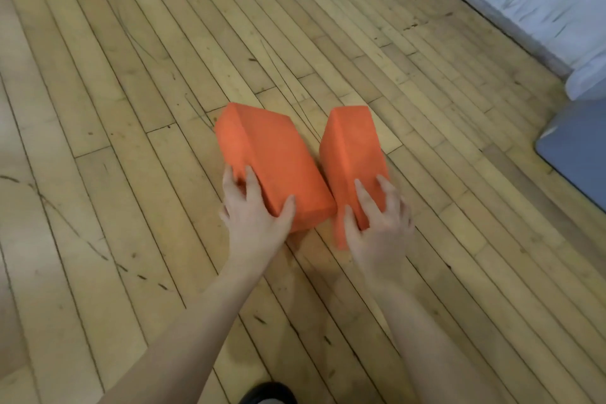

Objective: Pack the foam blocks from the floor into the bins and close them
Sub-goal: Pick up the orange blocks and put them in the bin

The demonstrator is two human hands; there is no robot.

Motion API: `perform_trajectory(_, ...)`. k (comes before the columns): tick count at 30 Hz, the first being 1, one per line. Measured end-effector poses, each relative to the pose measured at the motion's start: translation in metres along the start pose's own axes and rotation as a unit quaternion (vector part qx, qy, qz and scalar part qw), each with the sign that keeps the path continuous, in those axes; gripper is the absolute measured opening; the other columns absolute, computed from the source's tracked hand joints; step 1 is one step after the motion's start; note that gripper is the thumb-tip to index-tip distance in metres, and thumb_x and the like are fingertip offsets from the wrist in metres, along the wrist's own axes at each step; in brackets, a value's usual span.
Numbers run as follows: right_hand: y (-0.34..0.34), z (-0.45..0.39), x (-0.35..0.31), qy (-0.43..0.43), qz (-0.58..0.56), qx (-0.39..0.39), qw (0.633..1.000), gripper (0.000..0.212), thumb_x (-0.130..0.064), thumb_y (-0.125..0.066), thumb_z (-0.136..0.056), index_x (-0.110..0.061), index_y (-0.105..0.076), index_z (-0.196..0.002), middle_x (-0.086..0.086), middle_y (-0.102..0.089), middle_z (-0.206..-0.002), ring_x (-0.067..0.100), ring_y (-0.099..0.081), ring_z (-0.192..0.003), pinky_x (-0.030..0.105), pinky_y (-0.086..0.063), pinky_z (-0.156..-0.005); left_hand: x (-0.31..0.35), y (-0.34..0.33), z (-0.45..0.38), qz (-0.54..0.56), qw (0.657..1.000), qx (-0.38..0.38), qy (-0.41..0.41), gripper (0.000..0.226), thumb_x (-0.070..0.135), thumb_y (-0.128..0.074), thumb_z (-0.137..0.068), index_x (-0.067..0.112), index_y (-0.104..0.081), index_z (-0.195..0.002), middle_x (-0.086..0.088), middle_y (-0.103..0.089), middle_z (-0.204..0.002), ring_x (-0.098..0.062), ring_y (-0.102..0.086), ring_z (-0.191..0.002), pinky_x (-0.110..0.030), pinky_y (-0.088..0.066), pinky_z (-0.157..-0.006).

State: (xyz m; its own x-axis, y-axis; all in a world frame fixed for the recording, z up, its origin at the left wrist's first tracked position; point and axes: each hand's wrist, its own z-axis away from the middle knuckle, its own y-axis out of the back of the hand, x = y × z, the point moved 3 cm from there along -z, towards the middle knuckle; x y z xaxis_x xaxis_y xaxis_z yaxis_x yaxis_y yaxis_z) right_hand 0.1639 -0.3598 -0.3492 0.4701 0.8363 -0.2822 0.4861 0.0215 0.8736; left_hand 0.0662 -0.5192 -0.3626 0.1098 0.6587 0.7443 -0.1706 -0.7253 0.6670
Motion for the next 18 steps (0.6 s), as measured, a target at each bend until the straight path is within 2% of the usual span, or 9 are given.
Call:
perform_trajectory(2,0.004,-0.002,0.008,-0.012,-0.012,-0.009,1.0,0.044,-0.039,-0.052,-0.082,-0.026,-0.062,-0.123,0.007,-0.051,-0.133,0.034,-0.052,-0.111,0.051,-0.047,-0.086,0.003,-0.004,0.0,0.0,0.999,-0.027,0.033,0.084,0.062,-0.049,-0.083,0.03,-0.007,-0.149,-0.008,0.002,-0.155,-0.033,-0.02,-0.139,-0.053,-0.027,-0.106)
perform_trajectory(4,0.007,-0.005,0.013,0.007,-0.003,-0.019,1.0,0.045,-0.041,-0.05,-0.082,-0.026,-0.061,-0.124,0.008,-0.05,-0.133,0.034,-0.053,-0.111,0.052,-0.048,-0.085,0.009,-0.006,-0.002,0.033,0.998,-0.039,0.039,0.08,0.062,-0.046,-0.084,0.036,-0.006,-0.148,-0.006,-0.007,-0.155,-0.031,-0.028,-0.136,-0.048,-0.038,-0.1)
perform_trajectory(7,0.019,-0.018,0.016,0.002,-0.012,0.007,1.0,0.041,-0.039,-0.051,-0.082,-0.026,-0.065,-0.118,0.006,-0.056,-0.129,0.034,-0.056,-0.104,0.048,-0.049,-0.078,0.034,-0.004,-0.003,0.049,0.999,-0.003,-0.006,0.067,0.054,-0.051,-0.086,0.037,-0.025,-0.145,-0.002,-0.022,-0.149,-0.023,-0.028,-0.133,-0.042,-0.038,-0.101)
perform_trajectory(9,0.036,-0.032,0.022,-0.018,-0.028,0.029,0.999,0.039,-0.038,-0.052,-0.082,-0.026,-0.067,-0.115,0.004,-0.058,-0.127,0.032,-0.057,-0.1,0.047,-0.049,-0.076,0.064,-0.002,-0.006,0.053,0.997,0.02,-0.047,0.059,0.049,-0.054,-0.087,0.035,-0.036,-0.142,0.001,-0.027,-0.147,-0.021,-0.028,-0.131,-0.038,-0.035,-0.101)
perform_trajectory(12,0.078,-0.063,0.037,-0.038,-0.031,0.073,0.996,0.036,-0.037,-0.055,-0.081,-0.026,-0.069,-0.112,0.002,-0.059,-0.126,0.031,-0.058,-0.101,0.045,-0.048,-0.077,0.124,0.003,-0.021,0.041,0.988,0.036,-0.141,0.055,0.05,-0.054,-0.083,0.032,-0.048,-0.135,0.002,-0.038,-0.142,-0.023,-0.037,-0.123,-0.038,-0.04,-0.095)
perform_trajectory(15,0.132,-0.101,0.06,-0.066,-0.016,0.119,0.991,0.034,-0.038,-0.057,-0.079,-0.025,-0.071,-0.107,0.002,-0.061,-0.123,0.032,-0.059,-0.099,0.044,-0.048,-0.079,0.202,0.002,-0.042,0.014,0.964,0.037,-0.262,0.05,0.046,-0.058,-0.079,0.027,-0.06,-0.125,-0.001,-0.049,-0.134,-0.03,-0.048,-0.11,-0.037,-0.042,-0.09)
perform_trajectory(18,0.19,-0.133,0.086,-0.1,0.021,0.146,0.984,0.034,-0.038,-0.057,-0.079,-0.025,-0.07,-0.108,0.001,-0.061,-0.124,0.031,-0.059,-0.101,0.044,-0.05,-0.078,0.287,-0.002,-0.05,0.011,0.934,0.02,-0.356,0.047,0.045,-0.057,-0.074,0.024,-0.066,-0.116,-0.002,-0.056,-0.127,-0.034,-0.052,-0.099,-0.043,-0.048,-0.084)
